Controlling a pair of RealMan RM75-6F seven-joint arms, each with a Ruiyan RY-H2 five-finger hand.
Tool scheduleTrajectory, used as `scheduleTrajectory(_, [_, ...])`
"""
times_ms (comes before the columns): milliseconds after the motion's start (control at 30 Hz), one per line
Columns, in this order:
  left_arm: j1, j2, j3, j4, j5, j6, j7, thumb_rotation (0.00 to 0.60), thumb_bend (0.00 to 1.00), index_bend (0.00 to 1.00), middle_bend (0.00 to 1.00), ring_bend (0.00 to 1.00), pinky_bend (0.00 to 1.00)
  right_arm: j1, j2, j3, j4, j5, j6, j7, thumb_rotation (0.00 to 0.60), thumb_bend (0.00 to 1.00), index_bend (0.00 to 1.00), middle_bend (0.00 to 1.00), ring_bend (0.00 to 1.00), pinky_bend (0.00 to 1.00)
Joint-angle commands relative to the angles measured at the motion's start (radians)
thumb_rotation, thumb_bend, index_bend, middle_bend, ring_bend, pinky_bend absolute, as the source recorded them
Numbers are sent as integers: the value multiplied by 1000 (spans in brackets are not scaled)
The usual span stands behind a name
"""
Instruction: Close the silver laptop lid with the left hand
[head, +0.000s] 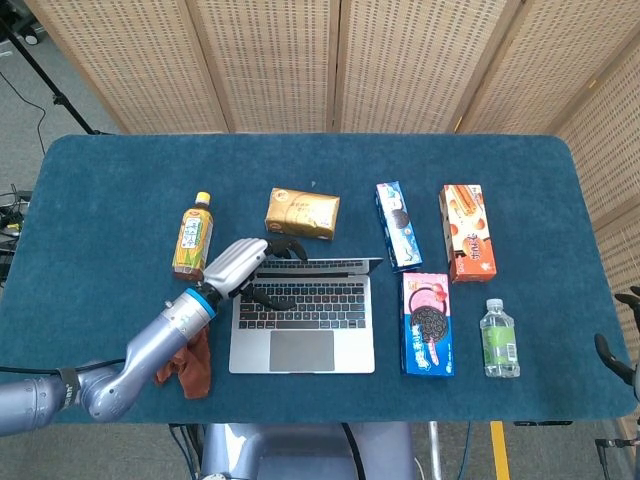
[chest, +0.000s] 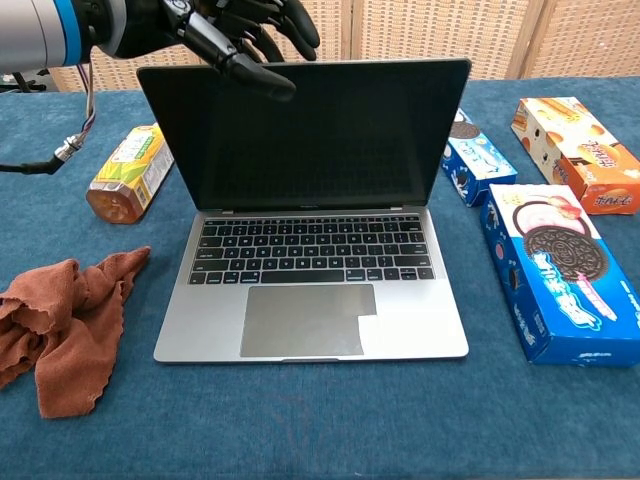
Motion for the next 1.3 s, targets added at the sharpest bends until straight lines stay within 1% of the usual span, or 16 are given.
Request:
scheduleTrajectory(33, [6,6,2,-16,-1,-3,-10,516,9,369,339,340,310,-1,0,-1,-2,-2,2,-1,600,288,278,230,362,237])
scheduleTrajectory(600, [35,21,20,-77,-2,0,-35,514,8,369,344,350,315,-10,2,-12,-15,-3,4,-23,600,289,276,230,362,236])
scheduleTrajectory(967, [31,29,40,-88,-11,-10,3,514,4,425,417,409,348,-13,3,-19,-17,0,-4,-31,600,288,276,229,361,237])
scheduleTrajectory(1300, [20,41,56,-105,-24,-30,42,513,3,444,435,427,359,-22,6,-29,-18,3,-8,-43,600,289,275,229,361,236])
